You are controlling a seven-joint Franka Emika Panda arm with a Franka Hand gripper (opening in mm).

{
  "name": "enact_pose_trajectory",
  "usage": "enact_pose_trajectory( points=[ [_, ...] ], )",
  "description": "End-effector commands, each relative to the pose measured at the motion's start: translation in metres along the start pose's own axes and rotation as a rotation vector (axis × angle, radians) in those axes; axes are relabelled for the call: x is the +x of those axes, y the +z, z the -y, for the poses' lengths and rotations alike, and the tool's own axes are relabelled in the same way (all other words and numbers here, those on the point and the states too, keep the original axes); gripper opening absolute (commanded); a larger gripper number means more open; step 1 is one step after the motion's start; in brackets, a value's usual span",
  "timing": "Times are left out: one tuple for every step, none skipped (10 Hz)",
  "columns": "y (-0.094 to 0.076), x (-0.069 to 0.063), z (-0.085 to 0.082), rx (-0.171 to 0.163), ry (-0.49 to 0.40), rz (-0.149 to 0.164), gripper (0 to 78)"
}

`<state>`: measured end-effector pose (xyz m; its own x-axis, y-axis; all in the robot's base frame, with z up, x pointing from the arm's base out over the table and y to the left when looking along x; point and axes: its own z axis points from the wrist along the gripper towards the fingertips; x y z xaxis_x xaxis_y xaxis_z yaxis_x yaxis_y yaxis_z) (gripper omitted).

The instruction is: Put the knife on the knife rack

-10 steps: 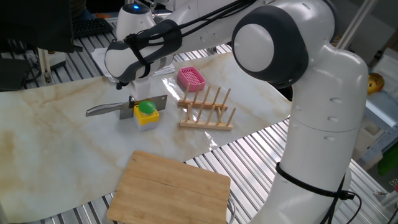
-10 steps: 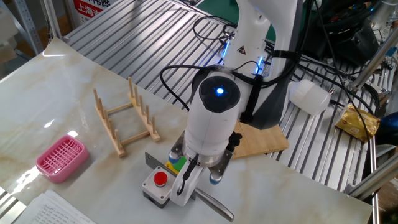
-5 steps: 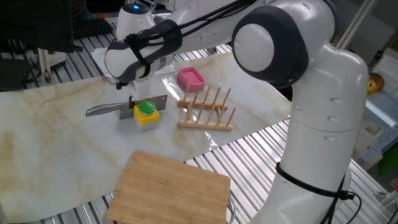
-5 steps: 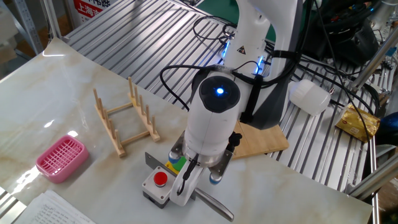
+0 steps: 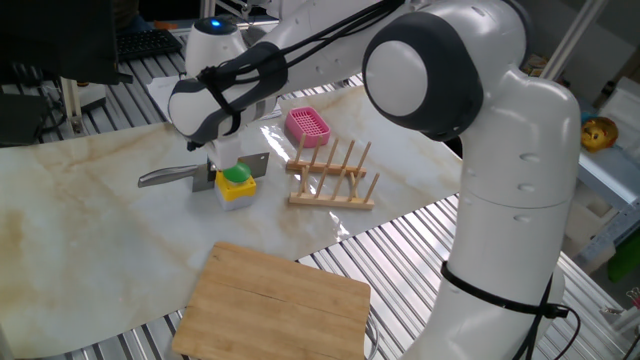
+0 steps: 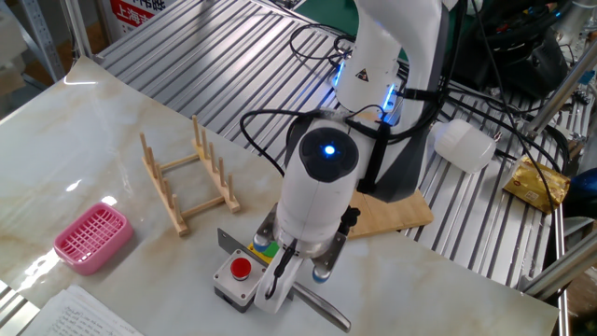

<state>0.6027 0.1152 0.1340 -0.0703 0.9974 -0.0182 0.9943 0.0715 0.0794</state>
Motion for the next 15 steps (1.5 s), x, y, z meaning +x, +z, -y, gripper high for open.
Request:
enact_pose_trajectory(
  points=[
    [0.006,0.000,-0.001,-0.004,-0.005,0.002,77.5],
    [0.007,0.000,-0.001,-0.004,-0.005,0.004,77.5],
    [0.008,0.000,0.000,-0.004,-0.004,0.000,77.5],
    [0.009,-0.001,0.000,-0.004,-0.005,0.000,77.5],
    [0.012,-0.001,0.001,-0.004,-0.010,0.002,77.5],
    [0.015,-0.001,0.002,-0.005,-0.012,0.003,77.5],
    [0.017,-0.002,0.003,-0.005,-0.014,0.004,77.5],
    [0.019,-0.002,0.004,-0.005,-0.018,0.008,77.5],
    [0.019,-0.002,0.004,-0.005,-0.017,0.007,77.5],
    [0.020,-0.002,0.004,-0.005,-0.017,0.007,77.5],
    [0.023,-0.003,0.004,-0.005,-0.017,0.008,77.5],
    [0.024,-0.003,0.003,-0.005,-0.017,0.008,77.5],
    [0.027,-0.003,0.003,-0.006,-0.019,0.008,77.5],
    [0.028,-0.003,0.004,-0.006,-0.018,0.008,77.5],
    [0.028,-0.003,0.004,-0.005,-0.018,0.008,77.5]
  ],
)
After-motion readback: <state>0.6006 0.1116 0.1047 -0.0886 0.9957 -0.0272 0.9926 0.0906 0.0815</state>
